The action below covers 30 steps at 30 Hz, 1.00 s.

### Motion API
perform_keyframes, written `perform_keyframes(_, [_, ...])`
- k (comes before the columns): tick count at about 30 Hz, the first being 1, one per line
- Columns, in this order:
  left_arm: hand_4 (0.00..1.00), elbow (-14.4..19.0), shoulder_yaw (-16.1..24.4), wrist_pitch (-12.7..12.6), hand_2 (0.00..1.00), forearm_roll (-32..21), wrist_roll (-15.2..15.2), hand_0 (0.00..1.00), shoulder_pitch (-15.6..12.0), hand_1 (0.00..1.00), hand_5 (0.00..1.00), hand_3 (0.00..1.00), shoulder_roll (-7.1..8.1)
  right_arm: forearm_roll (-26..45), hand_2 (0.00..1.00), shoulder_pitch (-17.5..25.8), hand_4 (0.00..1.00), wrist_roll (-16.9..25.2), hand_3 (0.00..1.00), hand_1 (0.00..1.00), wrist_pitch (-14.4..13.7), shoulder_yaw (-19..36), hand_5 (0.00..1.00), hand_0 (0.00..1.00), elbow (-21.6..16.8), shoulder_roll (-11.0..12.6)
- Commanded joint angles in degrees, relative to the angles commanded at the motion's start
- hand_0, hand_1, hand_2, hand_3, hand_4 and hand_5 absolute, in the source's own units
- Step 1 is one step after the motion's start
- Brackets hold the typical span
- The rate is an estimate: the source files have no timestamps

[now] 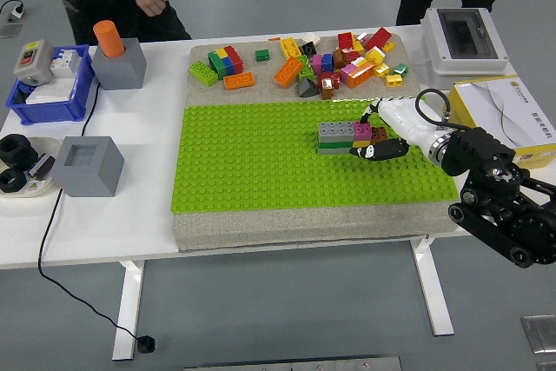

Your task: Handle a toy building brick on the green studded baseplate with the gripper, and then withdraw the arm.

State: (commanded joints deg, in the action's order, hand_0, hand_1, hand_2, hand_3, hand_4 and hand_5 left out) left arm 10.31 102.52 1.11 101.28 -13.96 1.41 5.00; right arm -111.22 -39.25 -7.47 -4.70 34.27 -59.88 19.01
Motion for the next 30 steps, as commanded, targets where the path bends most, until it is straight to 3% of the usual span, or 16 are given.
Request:
perform_keyframes(24, [0.998, 0.0, -0.2, 0.0, 0.753, -0.7, 0.1, 0.787, -0.2, 0.799, 0.871, 0.434, -0.04, -0.1, 0.845, -0.6, 0.867, 0.1, 0.633, 0.801, -0.6, 3.4, 0.593, 0.794, -2.6, 1.6])
perform_keyframes(25, [0.998, 0.0, -0.2, 0.0, 0.753, -0.7, 0.2, 0.787, -0.2, 0.799, 0.873, 0.433, -0.04, -0.2, 0.847, -0.6, 0.866, 0.1, 0.643, 0.801, -0.7, 3.6, 0.549, 0.795, -2.6, 1.7])
perform_keyframes(30, [0.998, 0.0, -0.2, -0.1, 0.753, -0.8, 0.2, 0.787, -0.1, 0.799, 0.873, 0.433, -0.01, -0.9, 0.847, 0.1, 0.866, -0.2, 0.643, 0.801, -1.1, 4.6, 0.549, 0.795, -2.4, 2.9])
